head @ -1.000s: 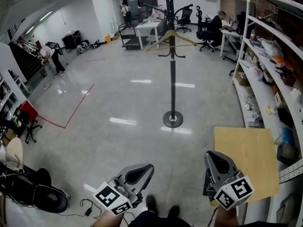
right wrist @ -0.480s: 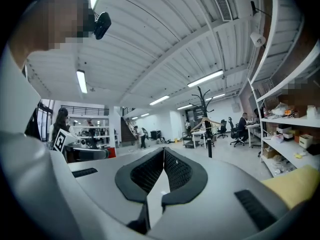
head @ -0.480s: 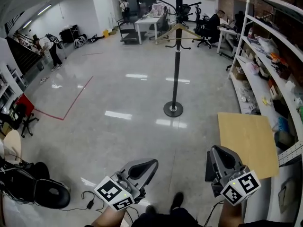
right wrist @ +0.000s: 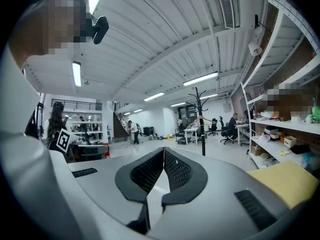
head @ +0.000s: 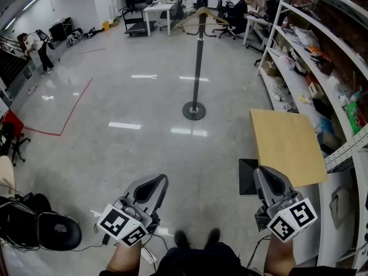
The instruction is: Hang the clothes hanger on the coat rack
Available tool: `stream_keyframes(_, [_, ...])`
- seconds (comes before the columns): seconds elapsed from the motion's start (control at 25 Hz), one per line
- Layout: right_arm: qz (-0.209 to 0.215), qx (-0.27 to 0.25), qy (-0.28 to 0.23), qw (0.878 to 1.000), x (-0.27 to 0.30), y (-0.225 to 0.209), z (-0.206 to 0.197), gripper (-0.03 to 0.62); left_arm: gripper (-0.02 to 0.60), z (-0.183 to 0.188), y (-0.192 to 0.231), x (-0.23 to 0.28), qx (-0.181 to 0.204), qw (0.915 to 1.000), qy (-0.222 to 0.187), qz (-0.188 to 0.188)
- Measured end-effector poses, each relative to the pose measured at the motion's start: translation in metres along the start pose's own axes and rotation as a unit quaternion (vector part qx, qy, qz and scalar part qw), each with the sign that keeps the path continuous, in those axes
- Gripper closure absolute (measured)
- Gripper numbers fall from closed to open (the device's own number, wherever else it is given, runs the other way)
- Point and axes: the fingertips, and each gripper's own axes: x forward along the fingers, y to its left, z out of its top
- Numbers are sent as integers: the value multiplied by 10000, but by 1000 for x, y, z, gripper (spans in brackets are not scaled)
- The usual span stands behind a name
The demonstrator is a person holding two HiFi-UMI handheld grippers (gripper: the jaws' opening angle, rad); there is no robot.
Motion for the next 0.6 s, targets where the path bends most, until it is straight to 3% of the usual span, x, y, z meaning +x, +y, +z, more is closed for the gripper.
stream_keyframes(0.24, [254,24,-108,9996,-27,1,9,588,583,9,-33,-6,33,9999,11,111])
stream_keyframes(0.6, [70,-90,-423,9990,-70,-30,23,588,583,9,-102,24,333,9989,278,-168])
